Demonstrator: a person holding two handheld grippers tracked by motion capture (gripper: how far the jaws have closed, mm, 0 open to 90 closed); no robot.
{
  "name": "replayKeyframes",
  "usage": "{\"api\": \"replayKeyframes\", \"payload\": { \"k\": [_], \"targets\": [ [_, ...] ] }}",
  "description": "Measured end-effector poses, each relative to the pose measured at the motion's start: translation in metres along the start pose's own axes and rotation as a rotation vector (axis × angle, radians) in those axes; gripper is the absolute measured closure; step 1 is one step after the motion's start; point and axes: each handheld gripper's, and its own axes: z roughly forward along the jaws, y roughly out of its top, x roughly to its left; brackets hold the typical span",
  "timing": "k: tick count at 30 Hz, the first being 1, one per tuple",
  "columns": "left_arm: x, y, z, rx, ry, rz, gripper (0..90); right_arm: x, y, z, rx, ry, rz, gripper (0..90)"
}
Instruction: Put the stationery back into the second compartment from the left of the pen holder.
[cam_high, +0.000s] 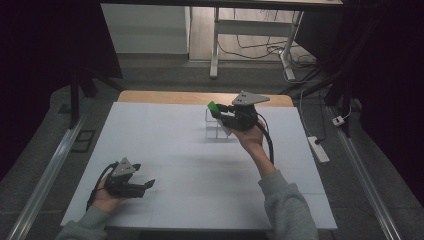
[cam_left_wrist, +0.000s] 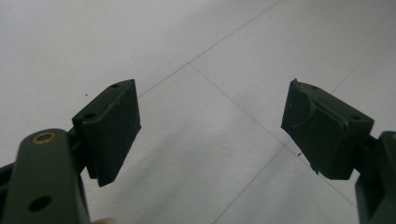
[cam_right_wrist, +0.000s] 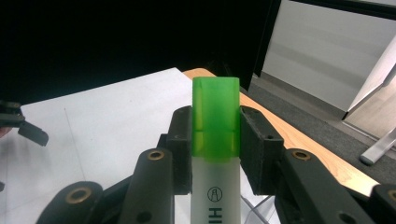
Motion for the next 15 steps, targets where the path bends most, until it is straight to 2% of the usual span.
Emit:
{"api": "replayKeyframes", "payload": {
  "k": [5, 15],
  "targets": [
    [0.000, 0.000, 0.000, 0.003, -0.002, -0.002, 19.0, -0.005, 0.001, 0.002, -0.008, -0.033, 0.005, 65.9],
    [-0.001, 0.000, 0.000, 0.006, -0.001, 0.003, 19.0, -0.015, 0.006, 0.008, -0.019, -0.048, 0.016, 65.9]
  ]
}}
